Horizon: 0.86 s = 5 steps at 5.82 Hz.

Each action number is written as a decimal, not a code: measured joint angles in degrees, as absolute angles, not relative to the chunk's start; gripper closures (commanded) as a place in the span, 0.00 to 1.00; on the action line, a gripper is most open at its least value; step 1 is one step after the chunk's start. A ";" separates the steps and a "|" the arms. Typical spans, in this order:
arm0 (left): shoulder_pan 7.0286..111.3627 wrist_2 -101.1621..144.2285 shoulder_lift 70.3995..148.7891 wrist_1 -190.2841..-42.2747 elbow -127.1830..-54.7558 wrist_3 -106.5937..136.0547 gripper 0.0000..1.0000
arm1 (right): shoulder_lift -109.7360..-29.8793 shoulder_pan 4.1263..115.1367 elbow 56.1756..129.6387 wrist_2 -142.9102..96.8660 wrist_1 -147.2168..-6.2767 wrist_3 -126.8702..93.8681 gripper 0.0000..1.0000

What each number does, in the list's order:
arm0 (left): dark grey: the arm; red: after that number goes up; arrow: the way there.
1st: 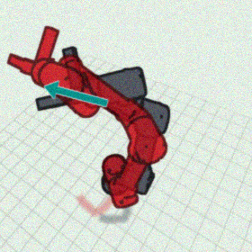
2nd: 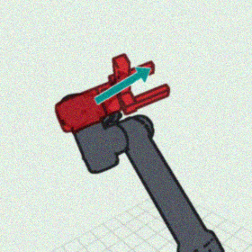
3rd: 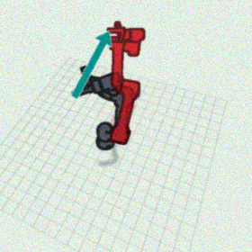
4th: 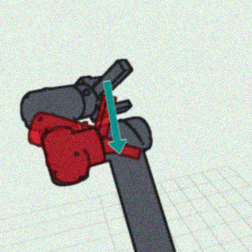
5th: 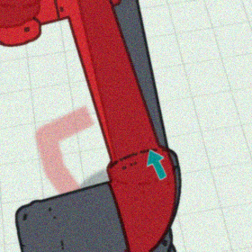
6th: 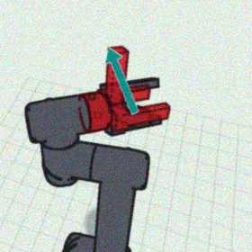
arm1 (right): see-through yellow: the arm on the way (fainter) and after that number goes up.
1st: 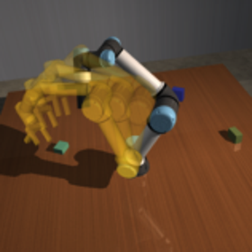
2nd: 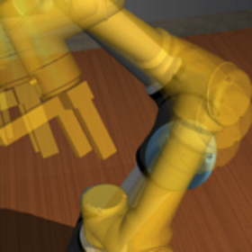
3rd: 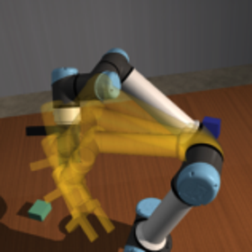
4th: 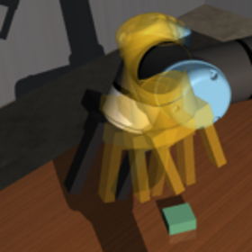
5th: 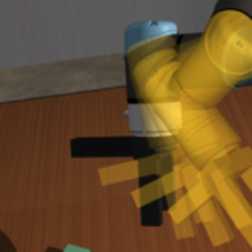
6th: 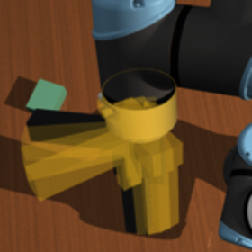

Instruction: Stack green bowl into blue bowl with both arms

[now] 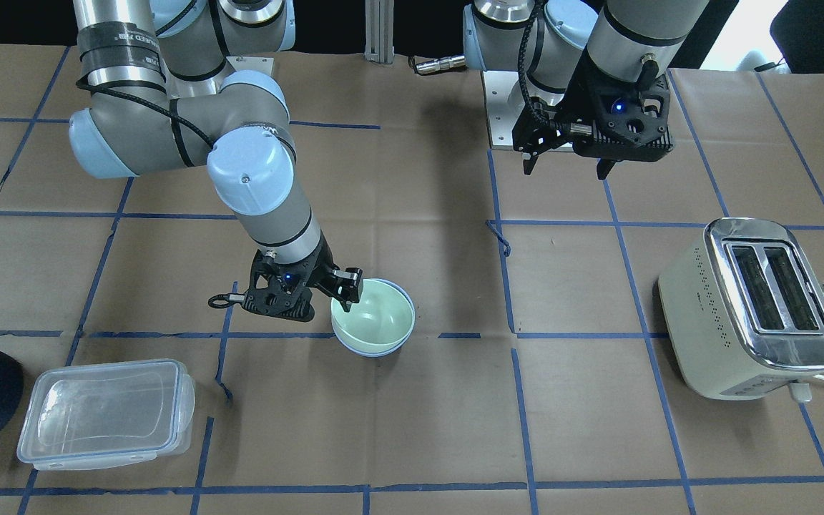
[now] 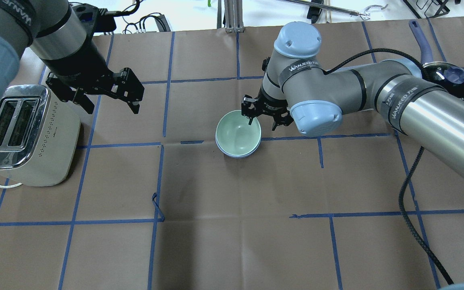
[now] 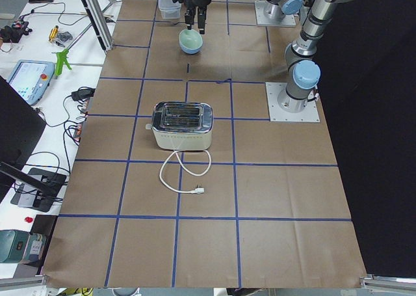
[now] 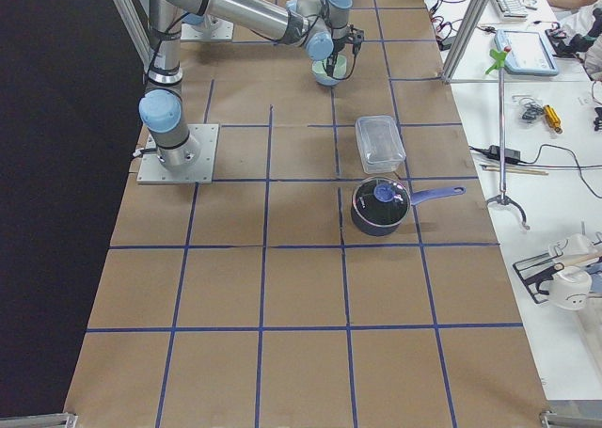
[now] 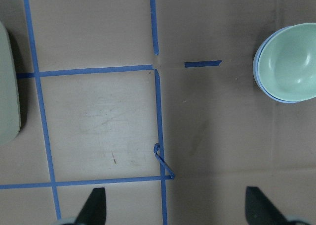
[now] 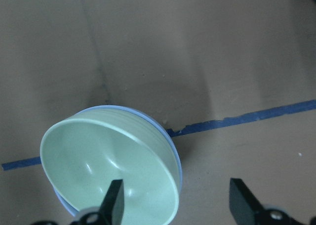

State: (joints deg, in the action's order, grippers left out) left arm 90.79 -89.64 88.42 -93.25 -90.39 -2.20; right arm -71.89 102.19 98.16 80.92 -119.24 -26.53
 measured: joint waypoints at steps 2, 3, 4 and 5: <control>90.79 -89.65 88.42 -93.25 -90.36 -2.20 0.02 | -77.50 98.88 92.75 81.27 -105.33 -21.39 0.00; 90.81 -89.65 88.42 -93.25 -90.38 -2.20 0.02 | -80.92 96.13 91.48 81.85 -99.33 -17.34 0.00; 90.83 -89.65 88.42 -93.25 -90.39 -2.20 0.02 | -84.21 93.83 90.87 83.49 -94.19 -13.96 0.00; 90.83 -89.65 88.42 -93.25 -90.37 -2.20 0.02 | -86.82 92.70 90.63 85.79 -90.50 -11.78 0.00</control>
State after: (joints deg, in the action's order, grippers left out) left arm 90.83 -89.65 88.42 -93.25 -90.37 -2.20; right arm -86.82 92.70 90.63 85.79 -90.50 -11.78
